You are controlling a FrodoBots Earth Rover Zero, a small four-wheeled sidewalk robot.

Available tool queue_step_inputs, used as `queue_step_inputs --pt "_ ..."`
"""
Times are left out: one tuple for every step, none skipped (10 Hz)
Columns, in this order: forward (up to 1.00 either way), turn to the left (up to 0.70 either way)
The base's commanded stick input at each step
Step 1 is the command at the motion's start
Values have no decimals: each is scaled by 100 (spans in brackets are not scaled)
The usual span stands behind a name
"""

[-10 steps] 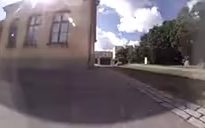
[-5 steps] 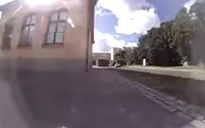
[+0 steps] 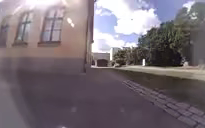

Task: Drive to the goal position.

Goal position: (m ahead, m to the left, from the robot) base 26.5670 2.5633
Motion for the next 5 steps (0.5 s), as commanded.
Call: queue_step_inputs --pt "85 0" --pt "85 0" --pt "85 0" --pt "85 0" --pt "85 0"
